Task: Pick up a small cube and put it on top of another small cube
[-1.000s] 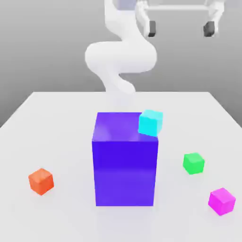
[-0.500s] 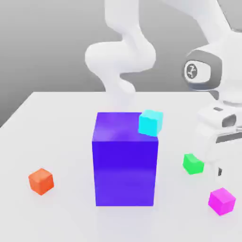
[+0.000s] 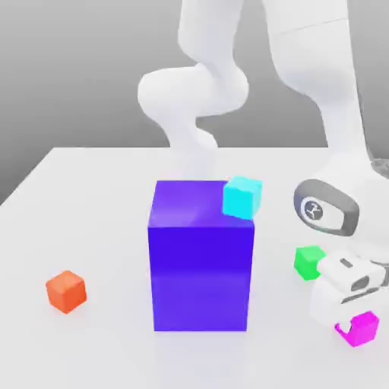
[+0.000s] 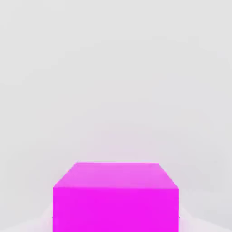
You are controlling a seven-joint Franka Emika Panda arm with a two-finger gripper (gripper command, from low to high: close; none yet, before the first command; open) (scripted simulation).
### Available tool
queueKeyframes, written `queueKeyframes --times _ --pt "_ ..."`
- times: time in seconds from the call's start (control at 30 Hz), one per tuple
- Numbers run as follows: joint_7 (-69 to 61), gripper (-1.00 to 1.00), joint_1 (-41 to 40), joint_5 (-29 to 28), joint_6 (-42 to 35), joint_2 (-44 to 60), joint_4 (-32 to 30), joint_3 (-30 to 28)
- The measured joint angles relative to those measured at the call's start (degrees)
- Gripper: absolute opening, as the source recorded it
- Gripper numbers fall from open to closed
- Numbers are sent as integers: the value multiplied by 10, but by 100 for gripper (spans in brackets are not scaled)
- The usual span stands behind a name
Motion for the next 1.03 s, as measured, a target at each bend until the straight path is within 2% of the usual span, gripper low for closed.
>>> queueKeyframes --times 0.17,0.33,0.47,0.63,0.77,0.9,0.93,1.03 --pt "-45 -100 -34 58 -67 -91 -23 48" --pt "-160 -100 -37 126 -83 -196 -108 103" --pt "-274 -100 10 202 -91 -283 -181 116" --pt "-403 -100 82 279 -102 -389 -273 99" --pt "-416 -100 86 270 -50 -357 -293 103" --pt "-364 -100 59 192 29 -275 -292 104" --pt "-343 100 63 160 47 -254 -292 96" --pt "-342 100 52 160 47 -254 -292 95"
